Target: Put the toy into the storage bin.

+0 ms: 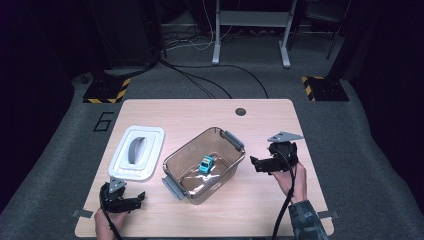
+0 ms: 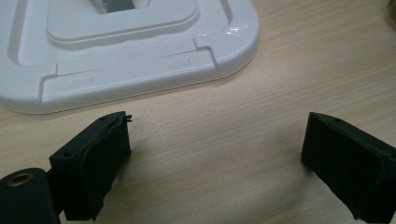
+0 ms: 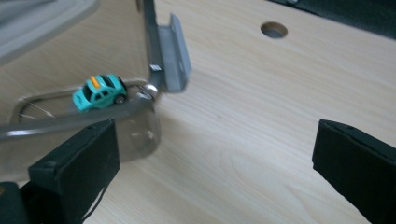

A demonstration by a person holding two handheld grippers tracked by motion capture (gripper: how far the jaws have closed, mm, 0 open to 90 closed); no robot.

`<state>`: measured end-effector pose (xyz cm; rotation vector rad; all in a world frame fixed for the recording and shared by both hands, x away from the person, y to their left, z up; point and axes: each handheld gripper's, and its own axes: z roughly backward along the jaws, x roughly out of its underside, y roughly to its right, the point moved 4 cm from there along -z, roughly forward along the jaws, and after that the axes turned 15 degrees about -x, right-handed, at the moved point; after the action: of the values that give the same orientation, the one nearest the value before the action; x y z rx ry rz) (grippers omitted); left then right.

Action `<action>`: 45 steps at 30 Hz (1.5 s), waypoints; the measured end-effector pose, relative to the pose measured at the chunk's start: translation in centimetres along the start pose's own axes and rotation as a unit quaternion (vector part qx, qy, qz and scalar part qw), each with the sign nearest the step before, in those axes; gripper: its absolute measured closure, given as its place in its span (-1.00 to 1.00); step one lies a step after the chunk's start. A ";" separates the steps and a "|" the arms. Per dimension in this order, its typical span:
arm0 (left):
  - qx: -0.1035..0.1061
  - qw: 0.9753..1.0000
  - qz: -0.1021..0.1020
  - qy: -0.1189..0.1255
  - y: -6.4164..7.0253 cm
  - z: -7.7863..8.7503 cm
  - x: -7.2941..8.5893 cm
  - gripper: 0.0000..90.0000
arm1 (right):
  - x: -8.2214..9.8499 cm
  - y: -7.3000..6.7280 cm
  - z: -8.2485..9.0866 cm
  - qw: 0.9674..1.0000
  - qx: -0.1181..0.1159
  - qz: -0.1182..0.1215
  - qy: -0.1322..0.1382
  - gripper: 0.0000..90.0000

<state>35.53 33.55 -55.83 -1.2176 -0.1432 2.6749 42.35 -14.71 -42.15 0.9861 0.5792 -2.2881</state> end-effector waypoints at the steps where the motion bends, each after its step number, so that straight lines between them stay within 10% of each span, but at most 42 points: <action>1: 0.000 1.000 0.000 0.000 0.0 0.0 0.0 -0.84 | 0.5 0.3 -0.1 1.000 0.005 -0.005 0.001 -1.00; 21: -0.001 1.000 -0.004 0.000 0.0 0.0 0.0 -0.83 | 9.5 6.9 -3.9 0.994 0.033 -0.101 -0.002 -1.00; 45: 0.001 1.000 -0.007 -0.004 -0.1 0.1 0.0 -0.83 | 11.3 8.0 -5.6 0.994 0.064 -0.082 -0.018 -1.00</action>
<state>35.49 33.63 -55.79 -1.2019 -0.1492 2.6670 44.09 -21.17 -55.50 0.9866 0.5219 -2.5096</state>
